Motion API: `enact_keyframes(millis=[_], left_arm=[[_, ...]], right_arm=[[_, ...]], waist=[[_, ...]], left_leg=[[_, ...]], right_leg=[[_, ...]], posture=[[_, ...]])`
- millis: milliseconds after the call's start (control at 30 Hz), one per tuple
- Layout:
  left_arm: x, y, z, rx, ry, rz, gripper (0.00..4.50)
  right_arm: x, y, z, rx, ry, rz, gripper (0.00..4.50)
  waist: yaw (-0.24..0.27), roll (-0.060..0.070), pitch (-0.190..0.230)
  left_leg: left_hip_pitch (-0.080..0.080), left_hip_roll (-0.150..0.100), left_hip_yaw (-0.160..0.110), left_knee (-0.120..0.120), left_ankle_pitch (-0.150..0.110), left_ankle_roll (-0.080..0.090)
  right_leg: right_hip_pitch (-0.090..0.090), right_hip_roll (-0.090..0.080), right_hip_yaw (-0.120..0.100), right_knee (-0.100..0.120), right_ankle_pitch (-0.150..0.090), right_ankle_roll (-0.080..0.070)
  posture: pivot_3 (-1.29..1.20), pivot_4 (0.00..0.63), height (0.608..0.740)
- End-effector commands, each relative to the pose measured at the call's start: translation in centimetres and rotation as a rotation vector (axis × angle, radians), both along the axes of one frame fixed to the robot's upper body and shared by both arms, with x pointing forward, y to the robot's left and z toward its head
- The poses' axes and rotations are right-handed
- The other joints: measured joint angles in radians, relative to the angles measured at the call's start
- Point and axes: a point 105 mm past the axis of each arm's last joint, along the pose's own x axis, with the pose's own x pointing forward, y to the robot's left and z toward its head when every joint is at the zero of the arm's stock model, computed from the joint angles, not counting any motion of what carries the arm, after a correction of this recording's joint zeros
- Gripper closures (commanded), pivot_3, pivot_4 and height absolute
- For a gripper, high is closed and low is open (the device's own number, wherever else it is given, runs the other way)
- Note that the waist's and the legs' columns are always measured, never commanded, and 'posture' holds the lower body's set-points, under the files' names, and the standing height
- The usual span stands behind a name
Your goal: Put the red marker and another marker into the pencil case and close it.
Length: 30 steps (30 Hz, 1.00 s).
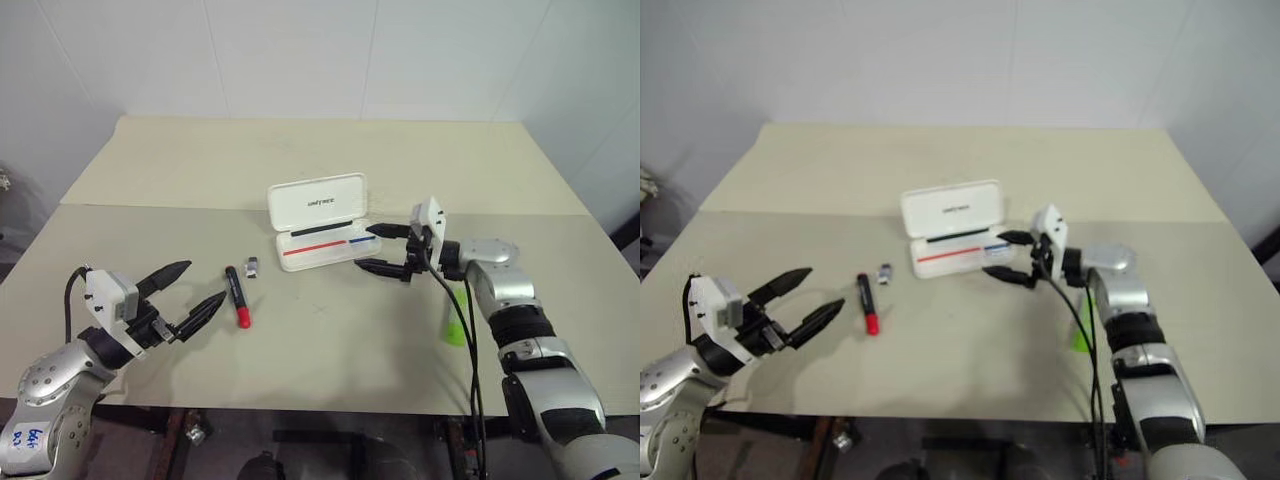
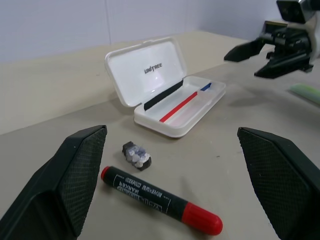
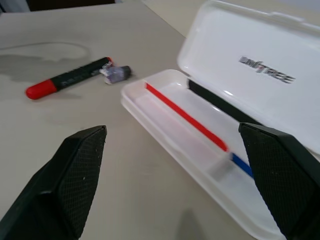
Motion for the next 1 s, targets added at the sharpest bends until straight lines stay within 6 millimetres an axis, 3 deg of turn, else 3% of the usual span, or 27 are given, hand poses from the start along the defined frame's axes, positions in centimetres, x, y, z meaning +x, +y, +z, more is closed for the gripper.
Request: enact_keyframes(millis=[33, 267, 567, 700, 833, 1000], left_arm=[[0.3, -0.7, 0.8, 0.021, -0.02, -0.052, 0.05], [2.6, -1.8, 1.2, 0.013, -0.003, -0.1, 0.05], [6.8, -1.6, 0.1, 0.044, 0.034, -0.145, 0.05], [8.6, -2.2, -0.4, 0.057, 0.06, -0.201, 0.05], [10.9, -3.9, -0.6, 0.103, 0.087, -0.303, 0.05], [12.1, -5.9, -1.1, 0.192, 0.144, -0.425, 0.05]], right_arm=[[-0.1, -0.2, 2.0, 0.057, -0.075, -0.014, 0.0], [-0.7, 0.4, 2.7, 0.097, -0.105, -0.022, 0.0], [-2.3, -3.0, 1.0, 0.001, -0.055, -0.066, 0.0], [-2.6, -3.3, 0.4, -0.041, -0.059, -0.074, 0.0], [-3.3, -3.7, 0.2, -0.026, -0.058, -0.108, 0.0], [-4.0, -4.4, 0.0, -0.025, -0.059, -0.156, 0.0]], waist=[[-0.001, 0.0, 0.0], [-0.002, 0.0, 0.0], [0.004, 0.0, 0.0], [0.001, 0.0, 0.0], [0.002, 0.0, 0.0], [0.009, -0.001, 0.0]], left_leg=[[0.0, 0.0, 0.0, 0.0, 0.0, 0.0], [0.001, 0.0, 0.0, 0.0, 0.001, -0.001], [0.0, 0.0, 0.0, 0.001, 0.001, -0.002], [0.001, 0.0, 0.001, 0.001, 0.001, -0.002], [0.0, 0.0, 0.001, 0.001, 0.002, -0.003], [0.0, 0.0, 0.002, 0.001, 0.003, -0.005]], right_leg=[[0.0, 0.0, 0.0, 0.0, 0.0, 0.0], [-0.001, 0.001, 0.0, 0.003, 0.0, 0.0], [-0.001, 0.001, 0.0, 0.003, 0.0, 0.0], [-0.001, 0.001, 0.001, 0.003, 0.0, 0.0], [-0.001, 0.002, 0.001, 0.003, 0.0, 0.0], [-0.001, 0.002, 0.001, 0.002, 0.001, 0.001]], posture=[[0.0, 0.15, 0.74], [0.0, 0.15, 0.74], [0.0, 0.15, 0.74], [0.0, 0.15, 0.74], [0.0, 0.15, 0.74], [0.0, 0.15, 0.74]])
